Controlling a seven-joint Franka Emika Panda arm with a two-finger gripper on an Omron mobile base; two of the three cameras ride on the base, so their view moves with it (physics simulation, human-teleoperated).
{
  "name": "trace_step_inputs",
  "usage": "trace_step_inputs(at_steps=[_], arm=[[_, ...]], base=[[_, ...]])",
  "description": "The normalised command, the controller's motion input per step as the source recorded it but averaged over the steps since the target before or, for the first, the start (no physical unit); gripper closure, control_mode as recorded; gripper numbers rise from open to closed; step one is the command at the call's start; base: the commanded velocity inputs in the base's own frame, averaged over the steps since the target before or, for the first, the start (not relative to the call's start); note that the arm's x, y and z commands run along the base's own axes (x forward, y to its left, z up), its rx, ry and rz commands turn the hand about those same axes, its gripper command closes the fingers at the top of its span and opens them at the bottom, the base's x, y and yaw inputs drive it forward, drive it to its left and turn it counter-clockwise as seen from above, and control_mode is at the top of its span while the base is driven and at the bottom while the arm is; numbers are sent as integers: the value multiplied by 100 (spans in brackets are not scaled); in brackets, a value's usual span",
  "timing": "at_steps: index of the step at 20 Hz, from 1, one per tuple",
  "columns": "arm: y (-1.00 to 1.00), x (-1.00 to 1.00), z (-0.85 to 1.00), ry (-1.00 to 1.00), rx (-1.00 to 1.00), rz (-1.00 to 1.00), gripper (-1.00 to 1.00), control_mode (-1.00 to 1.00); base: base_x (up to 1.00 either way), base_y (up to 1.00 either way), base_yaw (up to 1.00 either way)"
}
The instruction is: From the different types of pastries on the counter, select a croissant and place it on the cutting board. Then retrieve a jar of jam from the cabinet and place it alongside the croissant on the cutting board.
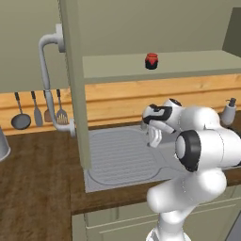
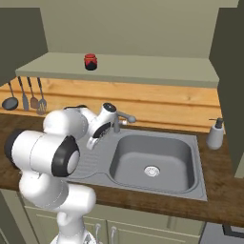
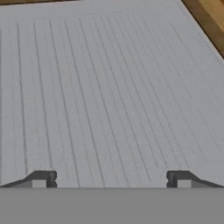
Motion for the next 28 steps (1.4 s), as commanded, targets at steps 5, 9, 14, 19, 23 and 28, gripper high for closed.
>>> trace_step_inputs(at_steps=[5,9,14,19,23,28], arm=[[1,-28,52,-24,7,14,-100,-100],[10,-36,41,-30,1,18,-100,-100],[36,-10,45,-28,0,14,-100,-100],[61,1,30,-30,-5,-31,-100,-100],[25,-6,30,-38,-4,-19,-100,-100],[4,-19,35,-24,0,-11,-100,-100]], base=[[0,0,0],[0,0,0],[0,0,0],[0,0,0],[0,0,0],[0,0,0]])
